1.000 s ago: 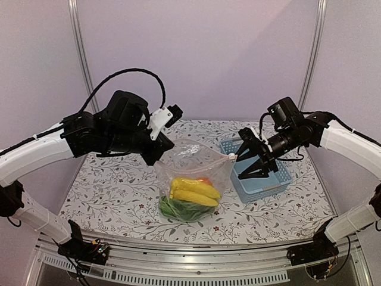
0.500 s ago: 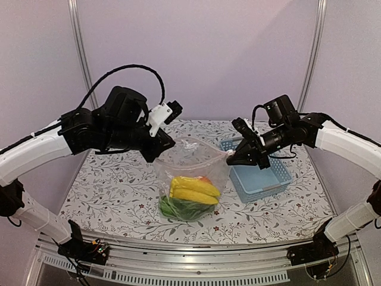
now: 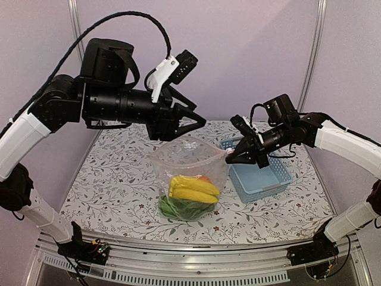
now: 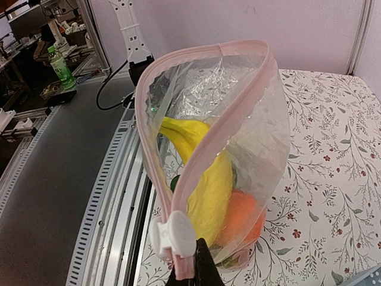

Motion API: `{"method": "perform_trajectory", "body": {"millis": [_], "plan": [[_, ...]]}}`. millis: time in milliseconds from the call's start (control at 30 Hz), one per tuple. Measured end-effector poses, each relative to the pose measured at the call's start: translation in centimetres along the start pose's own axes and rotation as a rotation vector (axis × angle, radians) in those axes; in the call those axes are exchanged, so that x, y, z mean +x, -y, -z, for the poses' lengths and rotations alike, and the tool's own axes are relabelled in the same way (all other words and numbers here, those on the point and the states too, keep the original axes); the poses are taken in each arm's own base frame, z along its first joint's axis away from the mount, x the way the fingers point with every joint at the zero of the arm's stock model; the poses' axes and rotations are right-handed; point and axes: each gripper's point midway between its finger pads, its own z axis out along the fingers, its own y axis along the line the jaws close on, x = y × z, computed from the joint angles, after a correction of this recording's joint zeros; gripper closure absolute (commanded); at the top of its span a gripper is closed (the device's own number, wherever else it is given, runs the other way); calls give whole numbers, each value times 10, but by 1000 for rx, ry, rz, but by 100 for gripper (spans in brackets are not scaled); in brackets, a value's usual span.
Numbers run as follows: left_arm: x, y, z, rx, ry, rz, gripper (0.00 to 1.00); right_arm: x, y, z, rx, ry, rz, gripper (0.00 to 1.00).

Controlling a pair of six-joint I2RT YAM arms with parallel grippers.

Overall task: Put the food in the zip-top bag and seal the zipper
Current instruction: Pass from the right arm to the left

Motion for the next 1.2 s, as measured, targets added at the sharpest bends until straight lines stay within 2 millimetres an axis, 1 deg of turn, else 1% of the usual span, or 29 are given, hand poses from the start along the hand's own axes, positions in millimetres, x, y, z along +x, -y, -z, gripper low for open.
{"method": "perform_trajectory", "body": {"millis": [33,67,100,200,233,267,300,333,433,533,600,633,667,700,767,900,1033,1133,1200], "plan": [[9,2,-11,8,-38,3,45,0,0,0,0,0,-1,100],[23,4,-26,15,-94,8,45,0,0,0,1,0,-3,100],[40,5,-40,21,-157,12,45,0,0,0,2,0,-4,100],[91,9,-72,34,-324,24,46,0,0,0,3,-1,-9,100],[108,11,-80,41,-379,27,47,0,0,0,3,-1,-10,100],[119,12,-84,47,-416,30,48,0,0,0,3,-1,-11,100],[129,14,-87,56,-450,33,51,0,1,0,4,-1,-12,100],[134,15,-88,61,-467,36,54,0,1,0,6,-3,-14,100],[139,14,-87,54,-487,38,68,0,2,0,10,-4,-16,100],[139,7,-87,13,-492,25,89,-2,2,1,14,-4,-13,100],[140,1,-88,-22,-495,9,100,-3,2,1,14,-3,-13,100],[141,-1,-88,-32,-496,8,100,-3,2,2,14,-3,-12,100],[141,-3,-89,-44,-497,0,100,-3,1,2,13,-4,-12,97],[142,-5,-89,-52,-498,-4,100,-3,1,2,13,-5,-10,92],[141,-9,-90,-73,-495,-16,100,-4,-2,4,8,-5,-5,86],[136,-13,-92,-98,-472,-25,100,-15,-8,7,-14,22,24,84],[129,-17,-93,-115,-446,-35,100,-24,-12,10,-34,47,41,84],[126,-17,-93,-118,-433,-38,100,-26,-12,10,-34,49,43,84],[125,-17,-93,-117,-429,-38,100,-26,-12,10,-33,49,44,81]]}}
